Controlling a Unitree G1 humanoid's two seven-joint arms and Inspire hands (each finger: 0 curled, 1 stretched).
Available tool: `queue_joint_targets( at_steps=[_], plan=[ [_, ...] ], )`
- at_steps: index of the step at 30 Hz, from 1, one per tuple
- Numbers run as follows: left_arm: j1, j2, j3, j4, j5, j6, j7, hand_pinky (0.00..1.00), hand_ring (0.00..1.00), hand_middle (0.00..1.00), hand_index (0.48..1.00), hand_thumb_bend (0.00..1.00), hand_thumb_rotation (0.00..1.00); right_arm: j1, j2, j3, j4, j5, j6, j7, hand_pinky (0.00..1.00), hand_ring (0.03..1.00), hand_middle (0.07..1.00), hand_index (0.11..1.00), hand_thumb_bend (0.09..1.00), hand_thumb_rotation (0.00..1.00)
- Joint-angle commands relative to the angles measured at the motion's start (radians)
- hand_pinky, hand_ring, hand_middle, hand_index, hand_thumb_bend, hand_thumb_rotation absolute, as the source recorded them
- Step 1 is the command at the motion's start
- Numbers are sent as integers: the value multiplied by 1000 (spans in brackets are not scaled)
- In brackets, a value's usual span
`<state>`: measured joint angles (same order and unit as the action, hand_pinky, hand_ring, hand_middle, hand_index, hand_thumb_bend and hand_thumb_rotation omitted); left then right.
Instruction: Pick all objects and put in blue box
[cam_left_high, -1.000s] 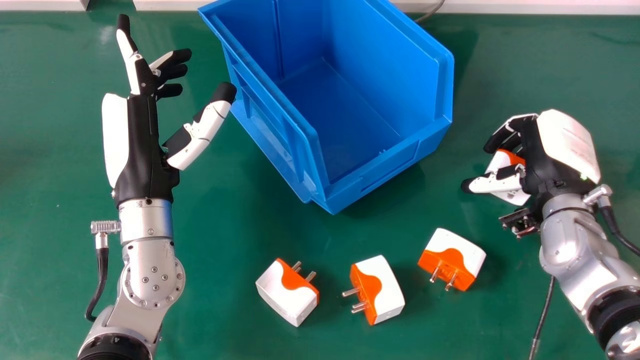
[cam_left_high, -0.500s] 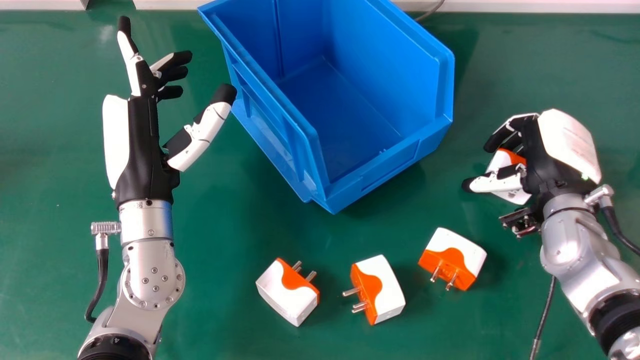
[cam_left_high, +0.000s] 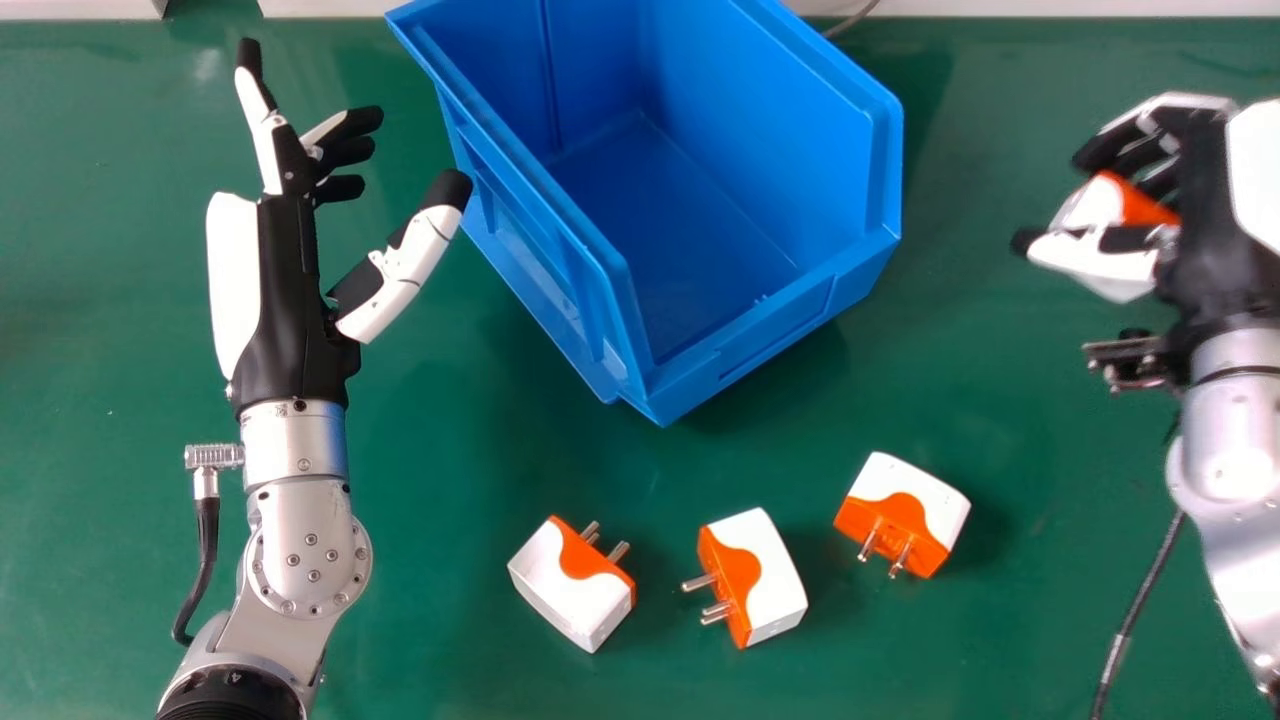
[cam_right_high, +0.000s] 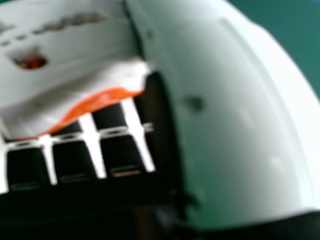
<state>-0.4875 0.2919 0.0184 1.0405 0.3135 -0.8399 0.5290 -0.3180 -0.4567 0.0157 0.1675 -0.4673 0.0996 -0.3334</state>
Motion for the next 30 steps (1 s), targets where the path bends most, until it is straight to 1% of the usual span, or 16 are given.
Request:
queue_joint_targets(
  at_steps=[1,4,7,10,11,12,15,16,18,19,21,22,24,25,27,30],
  plan=[
    [-19,6,2,-3,0,-17,11,716,778,796,811,722,591,33,-2,-43,-182,-17,-14,-6,420,447,501,474,504,0],
    [-22,4,0,-1,2,-17,13,716,778,796,811,722,591,75,11,-51,-306,-12,-82,-7,386,455,500,475,503,0],
    [-25,1,-3,2,7,-16,21,716,778,796,811,722,591,86,17,-53,-315,-10,-136,0,387,452,500,477,503,0],
    [-28,-7,-9,4,12,-12,29,716,778,796,811,722,591,94,18,-50,-316,-28,-148,20,391,449,501,478,503,0],
    [-29,-9,-11,4,15,-10,33,716,778,796,811,721,591,97,20,-46,-321,-36,-143,26,393,447,502,479,503,0],
    [-31,-15,-14,6,19,-6,40,716,778,796,811,721,591,100,22,-43,-322,-35,-147,35,398,445,503,479,503,0],
    [-38,-31,-26,9,28,6,60,717,779,796,812,720,590,106,27,-33,-330,-25,-177,62,486,443,502,476,502,0],
    [-40,-36,-29,8,31,8,65,717,779,797,812,720,591,107,29,-26,-336,-27,-188,68,496,443,503,474,502,0],
    [-43,-41,-30,7,31,12,67,719,782,799,813,726,595,94,42,2,-345,-33,-205,87,488,444,502,470,502,0],
    [-44,-42,-29,8,29,13,65,720,784,802,813,732,600,81,50,17,-348,-41,-204,97,439,451,502,467,502,0],
    [-46,-43,-27,10,24,13,60,720,786,803,814,737,603,41,69,51,-350,-60,-193,120,412,454,498,461,503,0],
    [-46,-43,-27,11,22,13,58,721,787,803,814,738,604,14,81,68,-350,-72,-183,134,428,453,497,460,503,0],
    [-47,-46,-27,13,21,14,60,723,787,804,814,739,605,-52,103,101,-321,-90,-176,159,475,453,493,460,503,0],
    [-48,-47,-27,15,21,14,62,723,788,804,815,739,605,-92,112,115,-285,-93,-181,168,497,457,492,462,502,0],
    [-51,-48,-27,20,22,15,66,724,788,804,815,739,605,-194,129,149,-170,-96,-205,184,508,463,490,459,502,0],
    [-54,-48,-29,27,26,13,72,726,788,804,815,739,605,-381,146,204,74,-106,-263,205,420,477,497,461,502,0]
  ],
)
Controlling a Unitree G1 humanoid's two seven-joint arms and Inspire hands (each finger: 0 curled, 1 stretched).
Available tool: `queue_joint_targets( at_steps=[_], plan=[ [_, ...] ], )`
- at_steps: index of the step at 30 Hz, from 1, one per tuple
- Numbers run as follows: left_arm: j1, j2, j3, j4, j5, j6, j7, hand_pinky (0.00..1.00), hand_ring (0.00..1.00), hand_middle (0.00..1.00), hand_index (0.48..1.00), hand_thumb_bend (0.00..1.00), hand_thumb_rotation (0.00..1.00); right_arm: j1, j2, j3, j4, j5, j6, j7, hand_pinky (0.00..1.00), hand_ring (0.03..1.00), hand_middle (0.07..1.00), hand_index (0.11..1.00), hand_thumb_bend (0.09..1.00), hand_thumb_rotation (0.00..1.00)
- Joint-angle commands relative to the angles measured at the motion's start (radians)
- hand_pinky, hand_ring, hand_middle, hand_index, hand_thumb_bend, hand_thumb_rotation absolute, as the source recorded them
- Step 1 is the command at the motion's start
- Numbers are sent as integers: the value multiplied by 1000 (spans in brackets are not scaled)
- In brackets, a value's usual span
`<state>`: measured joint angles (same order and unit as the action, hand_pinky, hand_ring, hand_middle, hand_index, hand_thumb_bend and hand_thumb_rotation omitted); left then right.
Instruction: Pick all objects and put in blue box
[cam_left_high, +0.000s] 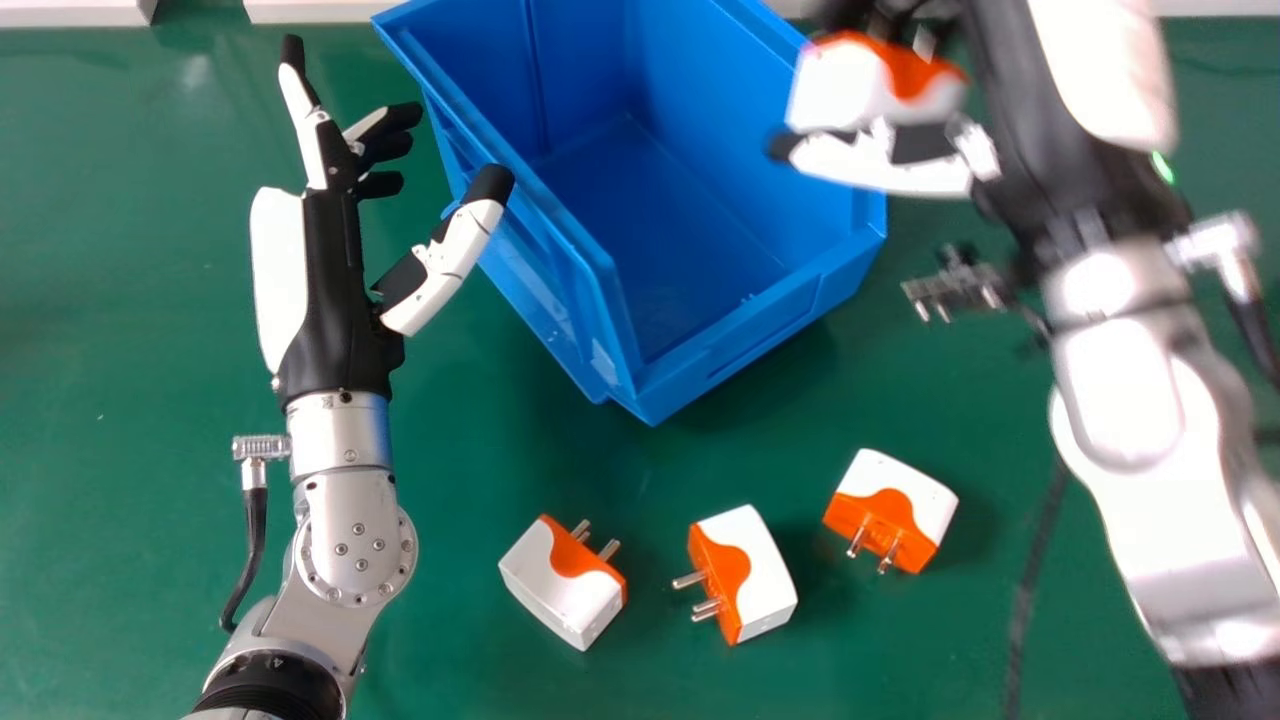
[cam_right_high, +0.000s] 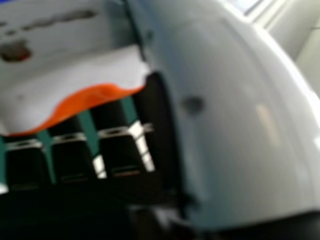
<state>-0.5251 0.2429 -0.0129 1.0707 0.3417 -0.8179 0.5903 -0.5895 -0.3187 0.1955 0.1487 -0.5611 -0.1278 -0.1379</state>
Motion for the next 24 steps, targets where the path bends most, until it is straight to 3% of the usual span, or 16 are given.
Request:
queue_joint_targets(
  at_steps=[1,10,22,23,24],
  plan=[
    [-17,2,1,0,-1,-11,12,726,788,804,815,739,605,-169,11,41,174,-20,-51,13,394,477,505,470,501,0],
    [-15,4,1,5,-5,-18,11,724,786,804,815,738,606,-502,37,166,731,-144,-100,-112,346,458,529,488,498,0],
    [-16,4,-2,5,2,-23,19,722,785,804,815,735,606,-591,72,226,939,-163,-136,-168,353,459,525,486,499,0],
    [-15,6,-3,5,2,-23,17,722,785,804,815,734,605,-590,67,241,929,-174,-122,-140,390,560,643,576,486,0],
    [-15,6,-3,6,2,-24,16,722,785,804,814,733,605,-591,63,255,917,-185,-100,-110,581,757,817,753,699,16]
  ],
)
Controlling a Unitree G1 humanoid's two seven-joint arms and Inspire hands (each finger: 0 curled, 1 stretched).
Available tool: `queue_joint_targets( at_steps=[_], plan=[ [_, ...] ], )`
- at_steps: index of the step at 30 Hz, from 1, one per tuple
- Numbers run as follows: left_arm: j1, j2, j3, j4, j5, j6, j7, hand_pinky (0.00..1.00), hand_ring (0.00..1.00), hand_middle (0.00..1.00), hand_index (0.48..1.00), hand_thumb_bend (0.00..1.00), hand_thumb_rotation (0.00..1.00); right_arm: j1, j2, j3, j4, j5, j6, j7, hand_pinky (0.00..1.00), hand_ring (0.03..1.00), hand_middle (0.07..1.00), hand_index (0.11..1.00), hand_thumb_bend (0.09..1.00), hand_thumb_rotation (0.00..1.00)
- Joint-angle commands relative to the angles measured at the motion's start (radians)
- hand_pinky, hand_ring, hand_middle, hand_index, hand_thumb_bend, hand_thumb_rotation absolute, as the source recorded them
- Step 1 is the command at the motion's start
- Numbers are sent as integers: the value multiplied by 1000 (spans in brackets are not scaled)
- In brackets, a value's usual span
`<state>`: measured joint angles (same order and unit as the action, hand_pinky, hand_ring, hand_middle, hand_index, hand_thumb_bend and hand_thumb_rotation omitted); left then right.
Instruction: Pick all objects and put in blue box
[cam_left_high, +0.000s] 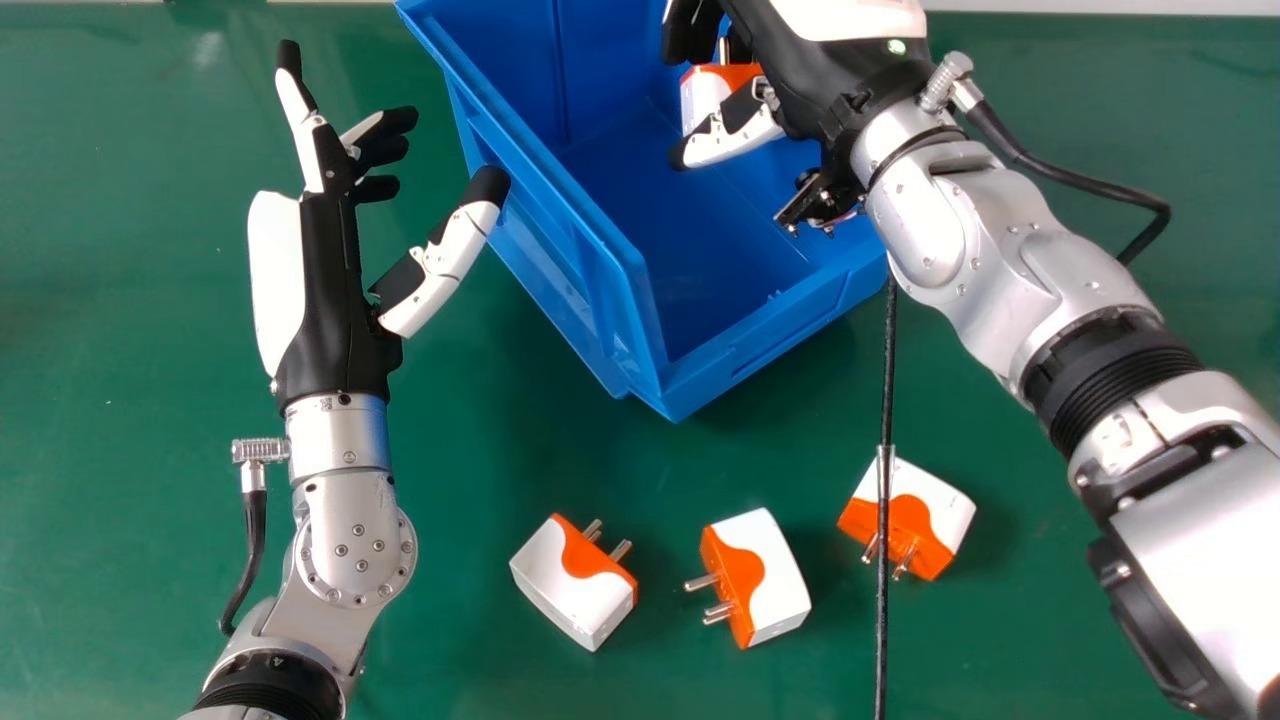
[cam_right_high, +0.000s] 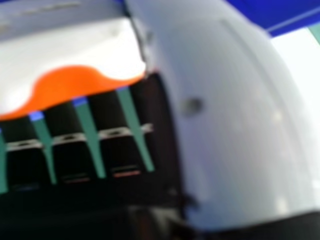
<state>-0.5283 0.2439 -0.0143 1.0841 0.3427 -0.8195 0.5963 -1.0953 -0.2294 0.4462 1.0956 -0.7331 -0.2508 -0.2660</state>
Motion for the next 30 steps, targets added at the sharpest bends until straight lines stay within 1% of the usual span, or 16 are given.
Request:
queue_joint_targets(
  at_steps=[1,2,3,4,5,7,8,9,15,22,25,28,30],
  plan=[
    [-12,6,-1,-7,0,-22,7,723,785,804,814,732,605,-87,-30,20,-49,-27,57,58,706,876,907,863,829,63],
    [-12,6,-1,-6,-1,-23,6,723,786,804,814,731,604,-90,-32,30,-64,-39,84,89,798,921,941,912,891,130],
    [-13,6,0,-4,-3,-23,5,723,786,804,814,730,604,-91,-34,38,-78,-48,102,110,914,968,976,964,957,219],
    [-14,5,1,-4,-4,-23,4,723,785,804,814,730,603,-88,-38,43,-94,-56,112,118,956,984,988,982,979,266],
    [-14,4,1,-4,-4,-22,4,724,785,804,814,730,603,-82,-41,46,-108,-61,113,115,978,992,994,991,990,302],
    [-14,4,0,-4,-2,-23,8,724,785,804,813,730,603,-72,-45,48,-124,-67,108,96,995,998,999,998,999,347],
    [-14,5,-1,-4,0,-22,11,724,785,804,812,731,604,-69,-45,49,-129,-69,107,87,998,999,1000,999,1000,359],
    [-15,5,-1,-3,0,-23,12,724,785,804,812,731,604,-67,-46,52,-135,-72,106,81,999,1000,1000,1000,1000,367],
    [-16,7,1,1,-3,-20,7,724,785,804,812,733,606,-54,-54,48,-179,-71,105,84,1000,1000,1000,1000,1000,385],
    [-16,6,-2,-1,1,-20,9,725,785,805,812,733,606,-37,-65,44,-223,-72,102,89,1000,1000,1000,1000,1000,398],
    [-15,7,-2,0,1,-21,10,725,785,805,812,733,606,-2,-84,27,-304,-62,106,105,1000,1000,1000,1000,1000,404],
    [-14,7,1,-1,-4,-23,5,725,786,805,813,733,606,76,-114,-8,-455,-44,119,118,1000,1000,1000,1000,1000,402],
    [-15,7,1,-1,-3,-22,6,725,785,805,813,733,606,148,-130,-41,-581,-31,133,125,1000,1000,1000,1000,1000,399]
  ],
)
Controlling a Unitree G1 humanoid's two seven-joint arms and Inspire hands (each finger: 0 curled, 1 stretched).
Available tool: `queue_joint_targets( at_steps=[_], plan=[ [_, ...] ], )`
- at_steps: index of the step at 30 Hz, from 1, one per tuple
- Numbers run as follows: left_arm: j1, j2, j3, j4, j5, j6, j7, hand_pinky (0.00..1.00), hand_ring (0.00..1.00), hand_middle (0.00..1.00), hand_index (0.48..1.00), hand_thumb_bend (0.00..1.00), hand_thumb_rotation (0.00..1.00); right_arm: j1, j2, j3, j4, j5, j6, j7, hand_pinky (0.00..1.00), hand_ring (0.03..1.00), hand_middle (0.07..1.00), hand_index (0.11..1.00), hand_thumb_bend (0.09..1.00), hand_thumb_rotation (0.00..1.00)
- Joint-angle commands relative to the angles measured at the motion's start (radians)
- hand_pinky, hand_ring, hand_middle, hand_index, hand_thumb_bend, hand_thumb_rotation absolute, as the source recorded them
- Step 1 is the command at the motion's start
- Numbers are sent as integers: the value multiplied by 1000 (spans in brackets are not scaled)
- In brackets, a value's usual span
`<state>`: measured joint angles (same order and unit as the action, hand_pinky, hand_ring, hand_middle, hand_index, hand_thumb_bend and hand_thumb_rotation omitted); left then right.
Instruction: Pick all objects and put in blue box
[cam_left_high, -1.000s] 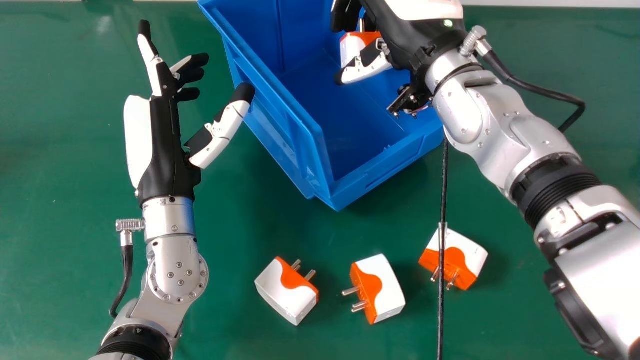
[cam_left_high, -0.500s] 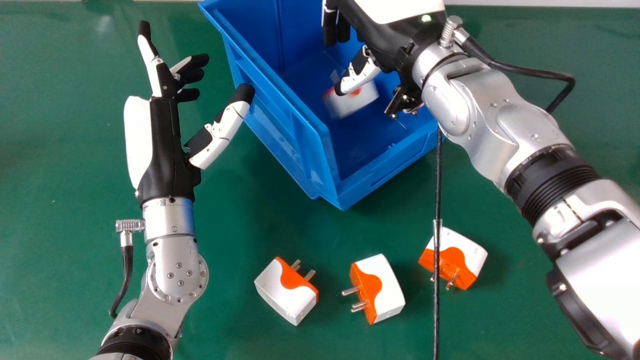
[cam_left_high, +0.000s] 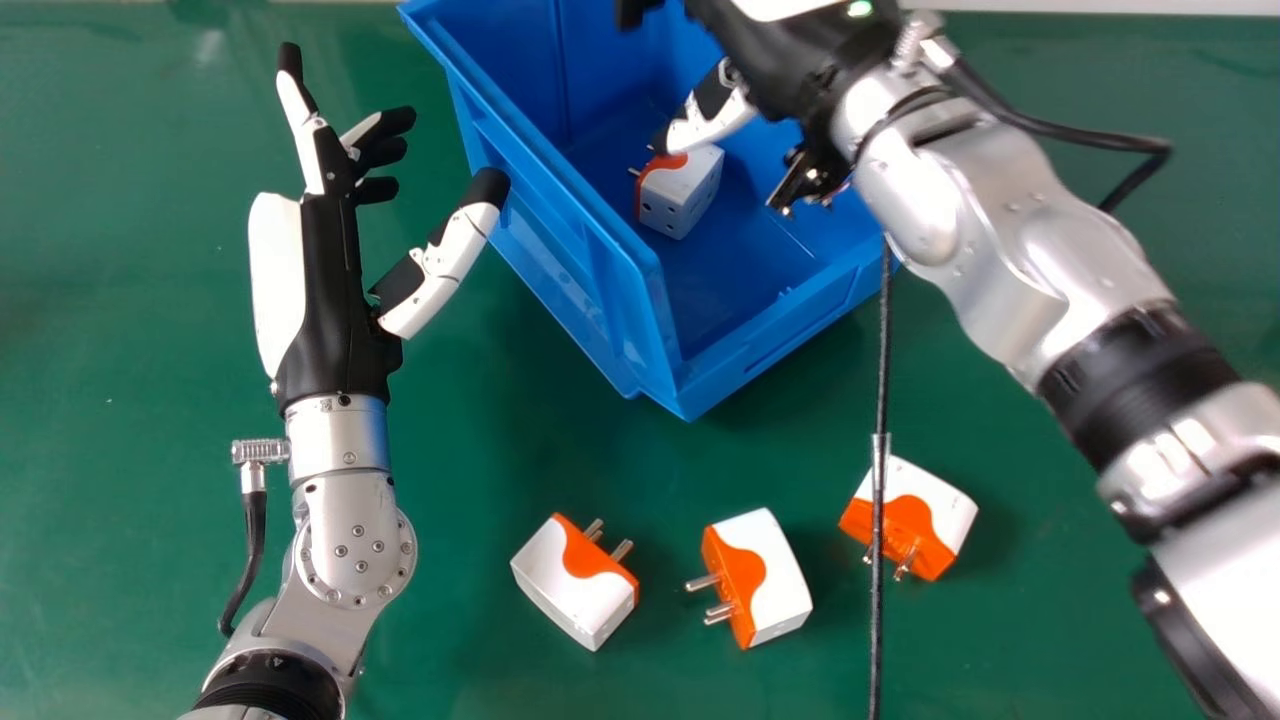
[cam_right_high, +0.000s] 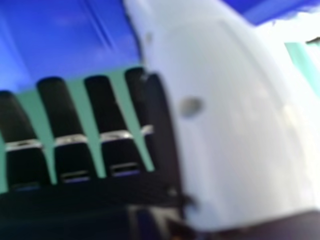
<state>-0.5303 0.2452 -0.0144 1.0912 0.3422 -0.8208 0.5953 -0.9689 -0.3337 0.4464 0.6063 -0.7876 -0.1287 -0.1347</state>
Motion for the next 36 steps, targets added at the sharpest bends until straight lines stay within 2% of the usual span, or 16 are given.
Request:
queue_joint_targets(
  at_steps=[1,8,11,13,18,22,27,31,36],
  plan=[
    [-13,5,1,-9,-3,-20,8,725,786,805,813,733,607,70,-36,-65,-173,32,19,0,1000,1000,1000,1000,1000,412],
    [-16,3,1,-8,-3,-19,10,725,785,805,812,733,606,379,-71,-214,-635,109,36,42,1000,1000,1000,1000,1000,405],
    [-18,4,2,-8,-5,-17,6,724,785,805,812,733,606,616,-65,-282,-808,147,-47,-36,1000,1000,1000,1000,1000,435],
    [-18,4,4,-10,-8,-16,2,726,785,804,812,733,606,717,-64,-300,-813,152,-124,-98,1000,1000,1000,1000,1000,467],
    [-14,6,2,-18,-11,-17,3,729,785,804,813,733,606,972,-58,-327,-743,137,-313,-249,990,1000,1000,1000,1000,477],
    [-13,11,7,-18,-18,-20,-3,729,785,804,814,734,606,1146,-54,-313,-682,143,-371,-268,960,1000,1000,1000,1000,453],
    [-12,14,13,-22,-25,-25,-6,727,785,801,815,726,602,1176,-36,-295,-557,120,-376,-284,940,1000,1000,1000,1000,452],
    [-11,17,16,-20,-38,-30,-20,725,783,798,812,728,597,1122,-22,-273,-401,107,-365,-293,962,1000,1000,1000,1000,452],
    [-7,22,16,-26,-33,-31,-27,725,780,798,814,734,598,1082,-37,-253,-363,106,-268,-184,957,1000,1000,1000,1000,465]
  ],
)
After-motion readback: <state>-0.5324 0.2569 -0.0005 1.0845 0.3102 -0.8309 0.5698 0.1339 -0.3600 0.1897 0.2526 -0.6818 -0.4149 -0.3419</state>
